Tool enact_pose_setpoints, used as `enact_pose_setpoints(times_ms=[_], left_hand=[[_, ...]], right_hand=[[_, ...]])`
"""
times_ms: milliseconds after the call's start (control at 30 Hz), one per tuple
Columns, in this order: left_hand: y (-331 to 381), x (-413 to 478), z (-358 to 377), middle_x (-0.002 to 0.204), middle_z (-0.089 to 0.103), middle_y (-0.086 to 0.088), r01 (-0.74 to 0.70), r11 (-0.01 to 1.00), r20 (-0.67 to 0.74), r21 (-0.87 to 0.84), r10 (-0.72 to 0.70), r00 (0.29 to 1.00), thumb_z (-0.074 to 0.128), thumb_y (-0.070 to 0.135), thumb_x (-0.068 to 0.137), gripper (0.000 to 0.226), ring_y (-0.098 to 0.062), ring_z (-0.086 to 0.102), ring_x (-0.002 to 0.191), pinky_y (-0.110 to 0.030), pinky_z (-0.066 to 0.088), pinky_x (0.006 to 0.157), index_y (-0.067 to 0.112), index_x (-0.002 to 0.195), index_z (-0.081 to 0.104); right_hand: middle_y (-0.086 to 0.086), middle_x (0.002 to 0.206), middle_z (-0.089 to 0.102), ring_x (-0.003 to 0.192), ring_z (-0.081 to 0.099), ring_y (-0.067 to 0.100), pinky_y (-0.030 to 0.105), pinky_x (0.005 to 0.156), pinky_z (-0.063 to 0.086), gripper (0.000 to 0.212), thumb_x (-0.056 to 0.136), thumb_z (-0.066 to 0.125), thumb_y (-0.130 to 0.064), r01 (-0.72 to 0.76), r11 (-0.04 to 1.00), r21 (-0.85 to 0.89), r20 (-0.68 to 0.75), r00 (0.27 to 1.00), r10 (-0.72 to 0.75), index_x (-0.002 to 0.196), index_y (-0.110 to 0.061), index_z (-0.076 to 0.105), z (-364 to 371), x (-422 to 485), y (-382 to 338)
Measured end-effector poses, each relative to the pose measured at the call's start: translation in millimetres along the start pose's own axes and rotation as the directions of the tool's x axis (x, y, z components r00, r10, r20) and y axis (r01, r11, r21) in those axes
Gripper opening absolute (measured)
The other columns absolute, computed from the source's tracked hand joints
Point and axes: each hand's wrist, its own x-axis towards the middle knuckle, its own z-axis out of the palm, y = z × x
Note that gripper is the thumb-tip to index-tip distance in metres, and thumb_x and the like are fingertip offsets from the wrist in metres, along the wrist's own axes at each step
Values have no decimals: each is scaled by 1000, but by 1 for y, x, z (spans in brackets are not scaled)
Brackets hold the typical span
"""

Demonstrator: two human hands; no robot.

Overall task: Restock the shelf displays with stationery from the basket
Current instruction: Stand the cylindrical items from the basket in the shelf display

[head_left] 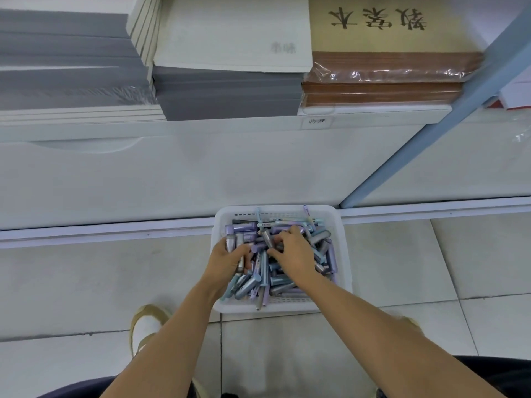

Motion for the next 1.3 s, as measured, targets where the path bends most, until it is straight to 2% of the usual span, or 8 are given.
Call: enact_pose_setpoints(times_ms=[267, 433, 633, 733, 900, 1033, 1133, 1300], left_hand=[[36, 4, 17, 46, 54, 5, -104, 995, -197, 4, 103, 975, 74, 28, 84, 30, -8, 48, 39, -19, 40, 41, 14, 64, 58], [105, -9, 21, 52, 49, -2, -235, 969, 7, -79, 237, 972, 73, 20, 85, 18, -18, 45, 44, -24, 39, 43, 12, 73, 62], [202, -63, 27, 60, 47, -3, -390, 919, 358, -51, 382, 852, 71, 22, 86, 17, -16, 45, 49, -25, 39, 46, 12, 82, 58], [238, -98, 33, 63, 49, -5, -439, 898, 506, -31, 393, 768, 72, 29, 82, 17, -17, 44, 50, -26, 40, 47, 16, 81, 62], [299, -148, 57, 63, 52, -4, -645, 761, 421, -73, 610, 672, 74, 34, 78, 16, -19, 44, 50, -27, 40, 48, 19, 79, 66], [341, -175, 64, 60, 49, -1, -741, 661, 367, -117, 722, 587, 73, 29, 83, 24, -17, 43, 47, -25, 38, 45, 16, 101, 63], [369, -186, 61, 59, 50, 1, -809, 584, 272, -66, 790, 549, 69, 20, 88, 26, -16, 45, 46, -25, 40, 45, 13, 111, 60], [404, -188, 65, 57, 55, 3, -852, 523, 117, -20, 848, 517, 67, 16, 89, 13, -14, 49, 47, -25, 44, 45, 16, 100, 61]], right_hand=[[5, 93, 68, 87, 60, 20, 38, 79, 49, 23, 83, 73, -21, 365, 919, 145, -17, 930, -367, 101, -11, 63, -66, 14, -24], [2, 92, 64, 85, 56, 16, 27, 74, 42, 20, 81, 76, -17, 527, 822, 216, -44, 847, -531, 97, -10, 67, -153, 9, -63], [14, 89, 65, 68, 57, 12, 26, 58, 49, 20, 80, 75, -5, 536, 707, 462, -69, 816, -574, 99, -4, 66, -263, -39, -105], [17, 89, 67, 68, 59, 15, 24, 60, 51, 21, 80, 74, -5, 536, 612, 581, -140, 807, -574, 100, -5, 67, -299, -68, -116], [4, 84, 69, 69, 65, 12, 22, 69, 55, 19, 82, 67, -3, 559, 257, 788, -424, 796, -432, 101, -7, 63, -338, -104, -146], [4, 95, 72, 83, 65, 14, 24, 78, 56, 19, 89, 62, -2, 667, 145, 731, -568, 713, -412, 107, -8, 64, -377, -120, -175], [5, 100, 74, 89, 68, 16, 25, 81, 55, 19, 90, 62, -4, 776, 157, 611, -678, 615, -403, 107, -10, 65, -420, -121, -193], [8, 106, 69, 98, 68, 22, 26, 77, 57, 17, 89, 65, -7, 830, 473, 294, -798, 486, -357, 104, -16, 62, -469, -97, -202]])
